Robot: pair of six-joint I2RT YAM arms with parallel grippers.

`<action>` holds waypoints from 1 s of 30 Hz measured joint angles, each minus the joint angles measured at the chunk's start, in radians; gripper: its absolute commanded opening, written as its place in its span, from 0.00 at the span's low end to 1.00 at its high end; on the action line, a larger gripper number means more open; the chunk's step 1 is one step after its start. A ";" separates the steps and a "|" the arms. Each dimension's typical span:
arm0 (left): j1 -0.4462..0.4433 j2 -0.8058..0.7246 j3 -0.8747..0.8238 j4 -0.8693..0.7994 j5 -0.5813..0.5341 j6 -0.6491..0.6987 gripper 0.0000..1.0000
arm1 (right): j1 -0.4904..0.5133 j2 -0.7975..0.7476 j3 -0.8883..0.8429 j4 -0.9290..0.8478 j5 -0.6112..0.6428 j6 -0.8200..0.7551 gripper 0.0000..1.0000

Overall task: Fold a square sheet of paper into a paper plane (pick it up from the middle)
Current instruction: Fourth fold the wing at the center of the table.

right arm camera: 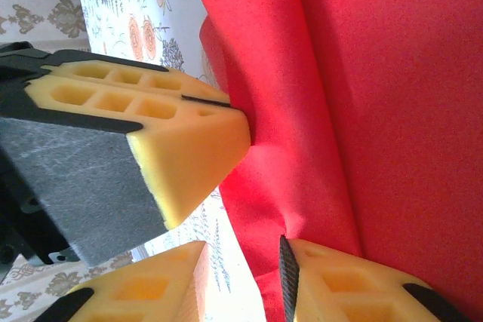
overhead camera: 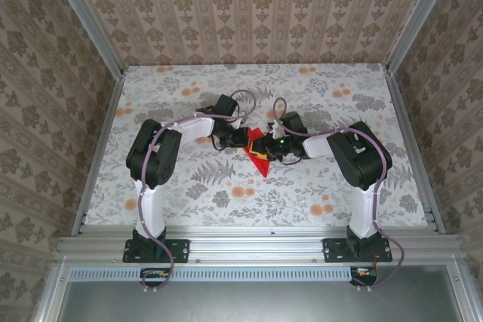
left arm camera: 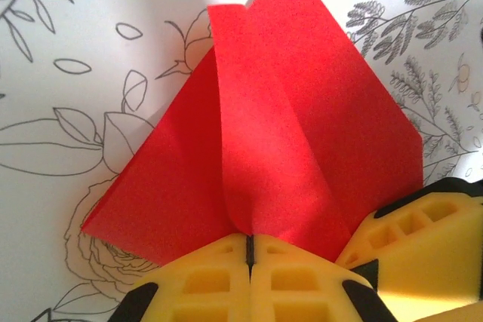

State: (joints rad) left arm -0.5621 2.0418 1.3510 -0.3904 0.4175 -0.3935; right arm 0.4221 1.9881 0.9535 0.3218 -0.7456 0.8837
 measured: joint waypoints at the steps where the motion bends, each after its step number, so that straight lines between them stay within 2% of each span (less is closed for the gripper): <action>1: 0.000 0.004 0.001 -0.005 0.000 0.005 0.02 | 0.002 -0.003 0.000 -0.007 0.002 -0.002 0.35; 14: -0.001 0.008 0.013 -0.029 -0.020 0.039 0.02 | 0.011 -0.086 -0.035 -0.123 0.020 -0.018 0.34; 30: -0.001 0.012 0.018 -0.036 -0.023 0.055 0.02 | 0.044 -0.121 -0.100 -0.138 0.027 -0.019 0.32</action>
State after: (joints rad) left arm -0.5629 2.0541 1.3693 -0.4263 0.3950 -0.3382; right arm 0.4660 1.8671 0.8532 0.1841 -0.7185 0.8650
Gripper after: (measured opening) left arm 0.049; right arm 0.320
